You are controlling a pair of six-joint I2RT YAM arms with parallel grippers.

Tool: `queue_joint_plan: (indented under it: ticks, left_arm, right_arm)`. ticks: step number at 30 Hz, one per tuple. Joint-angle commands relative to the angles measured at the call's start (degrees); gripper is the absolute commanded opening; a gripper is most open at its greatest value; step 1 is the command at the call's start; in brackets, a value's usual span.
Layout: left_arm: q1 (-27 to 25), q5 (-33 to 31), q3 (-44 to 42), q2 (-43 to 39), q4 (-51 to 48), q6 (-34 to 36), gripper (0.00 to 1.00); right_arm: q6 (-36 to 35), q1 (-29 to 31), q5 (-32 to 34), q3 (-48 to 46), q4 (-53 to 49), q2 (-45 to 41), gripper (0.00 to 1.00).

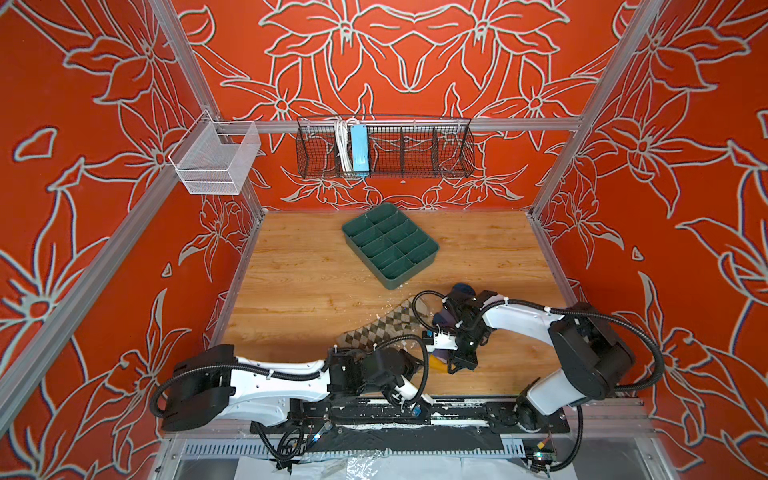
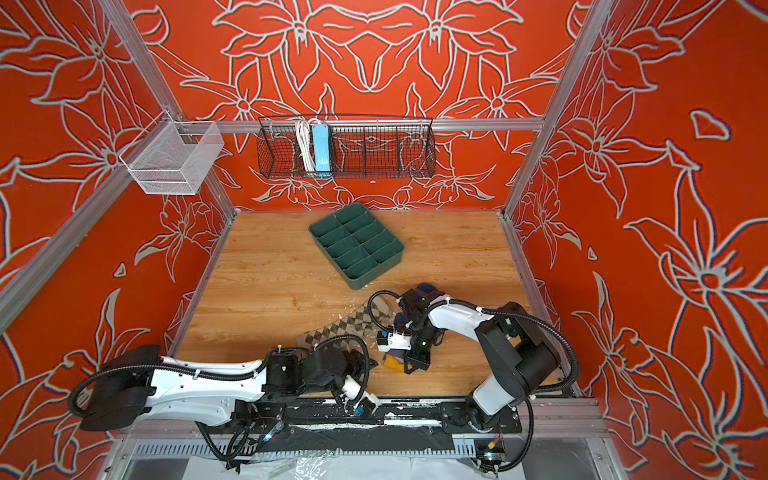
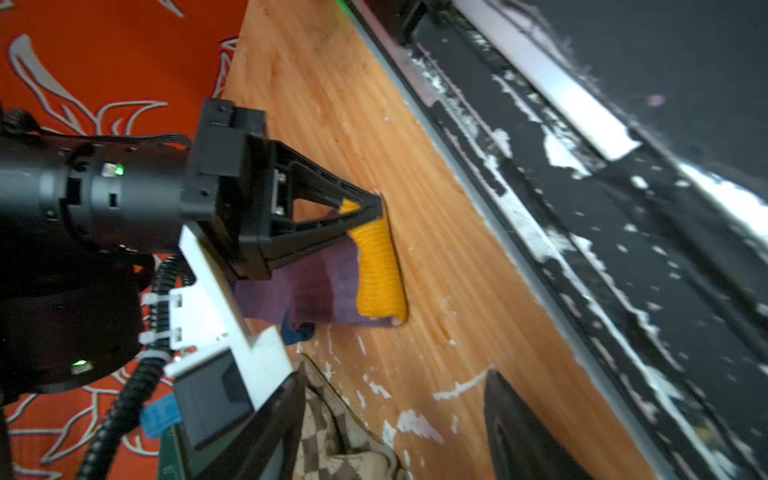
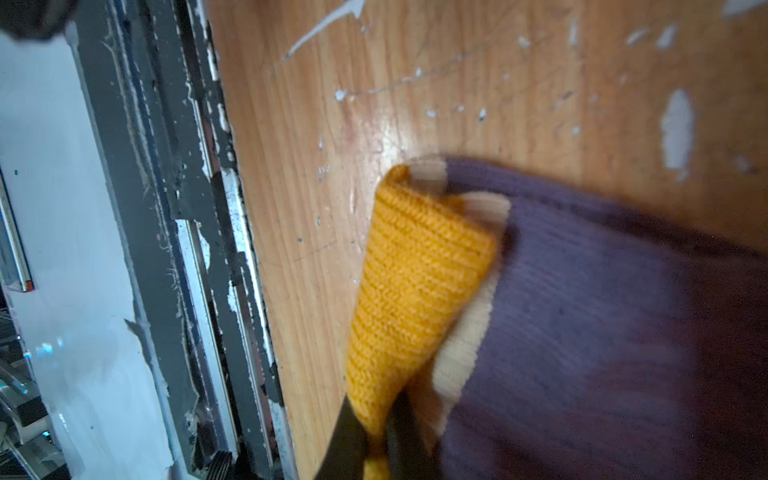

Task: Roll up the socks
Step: 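Press the left gripper onto the cuff roll beside the right gripper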

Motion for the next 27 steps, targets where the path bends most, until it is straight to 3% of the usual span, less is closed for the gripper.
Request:
queue_joint_plan:
  ticks: [1, 15, 24, 27]
  left_arm:
    - [-0.3, -2.3, 1.9, 5.1, 8.9, -2.4, 0.66]
    - [-0.3, -7.7, 3.3, 19.6, 18.2, -7.4, 0.55]
    - [-0.1, -14.3, 6.8, 30.0, 22.6, -8.8, 0.4]
    - [-0.2, -15.3, 7.2, 32.0, 22.8, -10.6, 0.28]
  right_arm:
    - [-1.3, -1.1, 0.3, 0.4, -0.8, 0.6, 0.0]
    - [-1.8, -2.2, -1.4, 0.6, -1.3, -0.3, 0.0]
    - [-1.6, -2.2, -1.5, 0.1, -0.9, -1.5, 0.0]
    - [-1.4, -2.3, -1.8, 0.4, -0.9, -1.3, 0.0]
